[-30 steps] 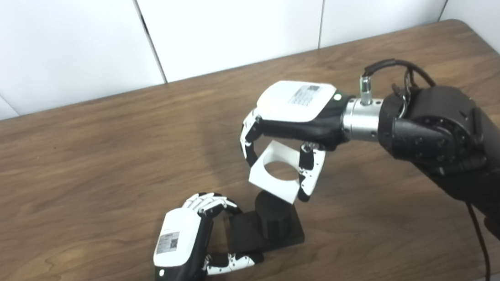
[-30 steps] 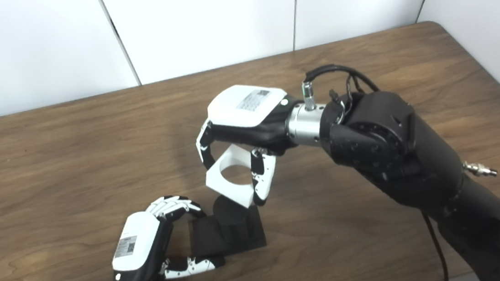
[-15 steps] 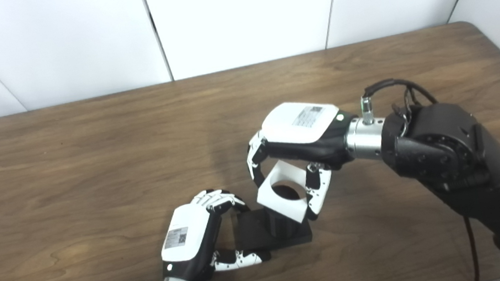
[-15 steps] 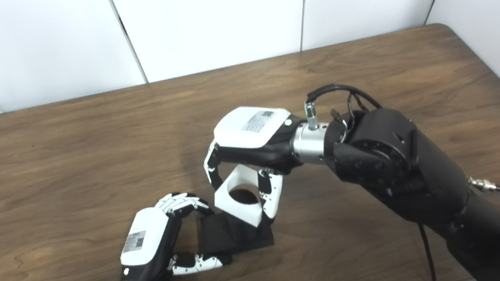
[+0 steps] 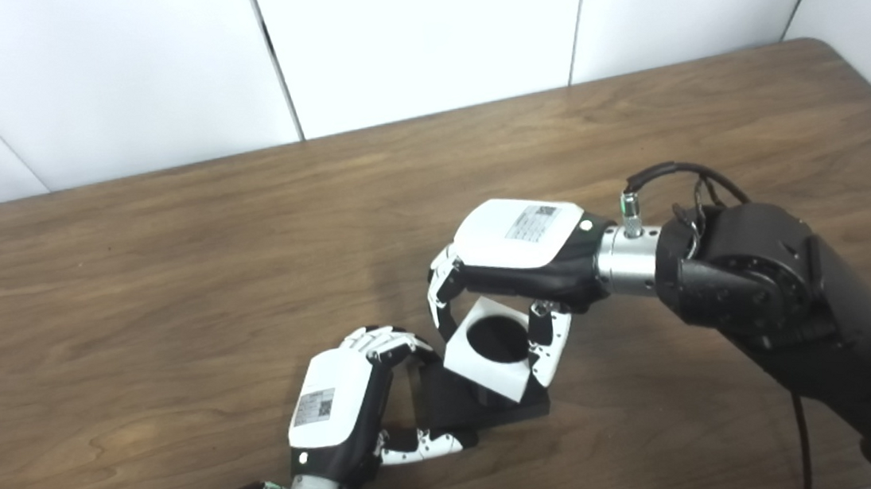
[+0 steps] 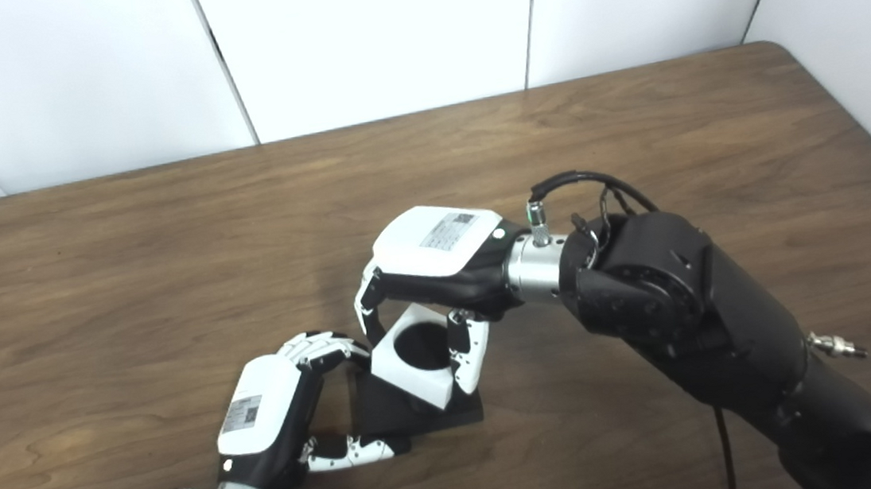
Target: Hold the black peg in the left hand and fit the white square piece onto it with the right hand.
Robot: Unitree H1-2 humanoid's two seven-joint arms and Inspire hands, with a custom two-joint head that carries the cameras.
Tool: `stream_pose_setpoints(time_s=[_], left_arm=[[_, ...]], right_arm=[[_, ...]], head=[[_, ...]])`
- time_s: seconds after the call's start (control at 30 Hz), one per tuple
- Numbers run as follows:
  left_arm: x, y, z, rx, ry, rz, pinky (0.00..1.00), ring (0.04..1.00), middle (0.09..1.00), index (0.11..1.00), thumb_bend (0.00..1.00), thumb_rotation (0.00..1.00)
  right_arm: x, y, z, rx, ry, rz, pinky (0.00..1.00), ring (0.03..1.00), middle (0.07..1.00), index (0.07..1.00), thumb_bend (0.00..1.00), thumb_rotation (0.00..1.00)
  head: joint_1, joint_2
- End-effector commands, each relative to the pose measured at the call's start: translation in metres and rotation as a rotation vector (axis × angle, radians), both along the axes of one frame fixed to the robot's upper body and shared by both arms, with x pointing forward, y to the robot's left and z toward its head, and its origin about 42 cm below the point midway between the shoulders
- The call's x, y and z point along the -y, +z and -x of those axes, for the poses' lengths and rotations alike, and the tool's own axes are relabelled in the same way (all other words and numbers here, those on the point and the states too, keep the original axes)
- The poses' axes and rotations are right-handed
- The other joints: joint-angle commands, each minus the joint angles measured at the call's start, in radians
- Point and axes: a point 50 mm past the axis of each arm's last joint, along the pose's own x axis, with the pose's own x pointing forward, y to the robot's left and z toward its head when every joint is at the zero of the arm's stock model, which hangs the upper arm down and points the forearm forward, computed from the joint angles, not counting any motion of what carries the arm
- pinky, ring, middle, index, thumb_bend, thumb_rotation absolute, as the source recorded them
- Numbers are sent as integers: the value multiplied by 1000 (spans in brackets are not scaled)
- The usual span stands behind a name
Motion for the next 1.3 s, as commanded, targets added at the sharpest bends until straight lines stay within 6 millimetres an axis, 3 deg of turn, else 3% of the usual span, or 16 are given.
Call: stream_pose_setpoints(time_s=[0.0, 0.67, 0.7, 0.73, 0.77, 1.0, 1.1, 1.27], left_arm=[[4, -6, 5, -53, -37, -25, 853, 793, 724, 484, 523, 50], [11, -4, 3, -47, -37, -24, 851, 795, 723, 484, 523, 51], [11, -4, 3, -48, -37, -24, 851, 795, 724, 484, 523, 51], [11, -4, 3, -49, -36, -24, 851, 795, 724, 484, 523, 51], [11, -4, 3, -50, -35, -24, 851, 796, 725, 484, 523, 51], [12, -4, 2, -48, -34, -27, 850, 794, 724, 484, 523, 50], [12, -4, 2, -52, -34, -26, 851, 795, 726, 484, 523, 50], [12, -4, 2, -54, -36, -31, 853, 797, 726, 484, 523, 51]], right_arm=[[1, 9, -4, 64, -10, 0, 796, 842, 738, 482, 523, 129], [-5, 0, -2, 100, -1, 67, 798, 844, 742, 492, 525, 148], [-5, 0, -2, 100, -1, 68, 796, 843, 740, 538, 735, 186], [-5, 0, -2, 101, 0, 69, 794, 844, 740, 567, 866, 228], [-5, 1, -3, 100, 1, 70, 794, 844, 739, 576, 910, 262], [-4, 5, -5, 105, -8, 42, 785, 835, 744, 619, 989, 445], [-3, 12, -6, 96, -25, 52, 809, 854, 777, 678, 1000, 427], [-2, 18, -6, 87, -46, 64, 874, 947, 919, 803, 1000, 383]], head=[[0, 1], [11, 2], [11, 2], [11, 4], [11, 4], [15, 1], [17, 1], [18, 1]])
